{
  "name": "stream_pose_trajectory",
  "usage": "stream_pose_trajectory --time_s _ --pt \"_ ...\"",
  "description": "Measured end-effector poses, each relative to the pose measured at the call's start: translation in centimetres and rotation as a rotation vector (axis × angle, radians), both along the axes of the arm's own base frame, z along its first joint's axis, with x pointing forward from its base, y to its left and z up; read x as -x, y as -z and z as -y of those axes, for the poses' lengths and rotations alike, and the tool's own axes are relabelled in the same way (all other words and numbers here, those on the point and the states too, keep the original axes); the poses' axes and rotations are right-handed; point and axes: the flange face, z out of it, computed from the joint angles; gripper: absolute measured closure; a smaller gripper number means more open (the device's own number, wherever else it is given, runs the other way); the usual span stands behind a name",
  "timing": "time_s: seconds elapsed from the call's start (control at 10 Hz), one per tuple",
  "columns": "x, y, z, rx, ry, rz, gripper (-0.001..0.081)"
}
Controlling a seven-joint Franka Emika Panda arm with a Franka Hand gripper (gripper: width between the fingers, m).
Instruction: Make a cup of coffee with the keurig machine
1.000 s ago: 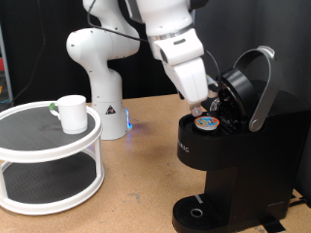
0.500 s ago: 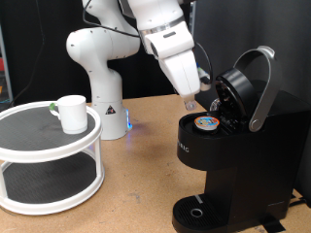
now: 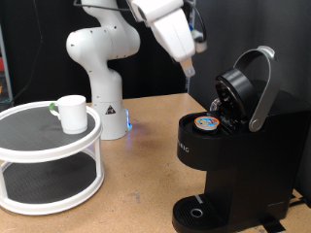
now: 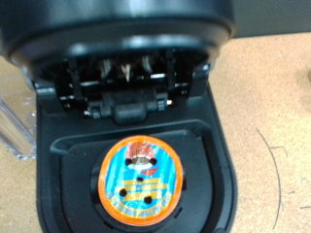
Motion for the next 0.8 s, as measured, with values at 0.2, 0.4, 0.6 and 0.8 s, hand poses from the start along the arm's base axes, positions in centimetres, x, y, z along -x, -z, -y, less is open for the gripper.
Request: stream_pose_trajectory --time_s 0.2,0.4,0.6,0.8 --pt "0.0 -2.0 0.8 -0.015 -0.005 -0.001 0.0003" --pt "0.0 -2.2 1.0 -0.019 -0.008 -0.01 0.0003" --pt "-0.2 -2.2 0.1 -0.019 -0.018 0.002 0.0003" --pt "-0.6 -2.2 -2.5 -0.014 -0.04 0.02 0.0003"
